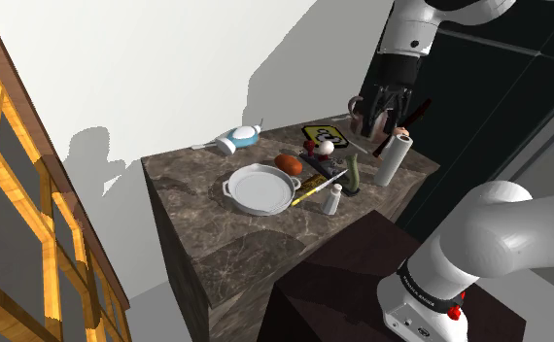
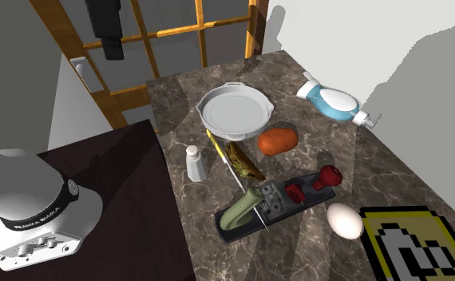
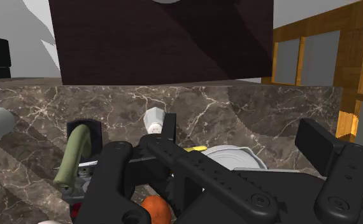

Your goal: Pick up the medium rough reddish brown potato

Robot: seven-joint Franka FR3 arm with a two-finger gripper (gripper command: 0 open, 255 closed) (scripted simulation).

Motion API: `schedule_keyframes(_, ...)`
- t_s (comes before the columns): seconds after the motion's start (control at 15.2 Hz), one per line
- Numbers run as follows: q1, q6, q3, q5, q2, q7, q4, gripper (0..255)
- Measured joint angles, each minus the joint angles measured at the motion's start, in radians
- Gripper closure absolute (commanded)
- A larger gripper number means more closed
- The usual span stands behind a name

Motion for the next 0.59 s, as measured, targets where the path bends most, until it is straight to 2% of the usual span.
schedule_keyframes(0.2, -0.002, 0.052, 0.001, -0.008, 0.010, -0.008, -0.031, 0)
schedule_keyframes(0.59, -0.010, 0.303, 0.007, -0.041, 0.123, -0.035, -0.109, 0)
